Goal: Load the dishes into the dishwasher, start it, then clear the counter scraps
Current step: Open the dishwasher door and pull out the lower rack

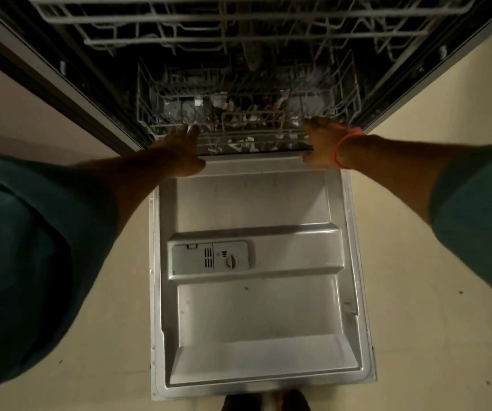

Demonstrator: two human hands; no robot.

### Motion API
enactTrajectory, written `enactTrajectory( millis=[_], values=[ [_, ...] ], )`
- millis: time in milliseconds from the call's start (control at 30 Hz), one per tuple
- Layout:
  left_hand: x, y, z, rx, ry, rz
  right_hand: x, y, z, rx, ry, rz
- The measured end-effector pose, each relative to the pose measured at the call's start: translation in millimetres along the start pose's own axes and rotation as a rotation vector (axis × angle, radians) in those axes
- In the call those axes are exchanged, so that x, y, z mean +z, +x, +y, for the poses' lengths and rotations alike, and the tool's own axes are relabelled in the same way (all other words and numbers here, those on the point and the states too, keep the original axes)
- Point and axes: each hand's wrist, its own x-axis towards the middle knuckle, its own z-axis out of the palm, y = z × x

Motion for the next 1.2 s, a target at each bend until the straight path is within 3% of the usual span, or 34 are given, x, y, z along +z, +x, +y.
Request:
enactTrajectory(
  millis=[200, 467, 1100, 1200],
  values=[
    [14.6, 22.1, -9.2, -0.031, 0.114, 0.088, 13.1, 35.1, 1.0, 0.037, 0.021, -0.023],
    [22.1, 13.9, -10.5, -0.026, 0.057, 0.185, 30.7, 37.3, -3.2, 0.068, 0.061, 0.057],
    [152.6, -173.5, -4.2, -0.001, -0.139, 0.041, 146.7, -135.3, -30.6, 0.062, 0.082, -0.072],
    [171.9, -196.9, 1.0, -0.013, -0.125, -0.037, 165.0, -158.7, -32.5, 0.055, 0.110, -0.117]
  ],
)
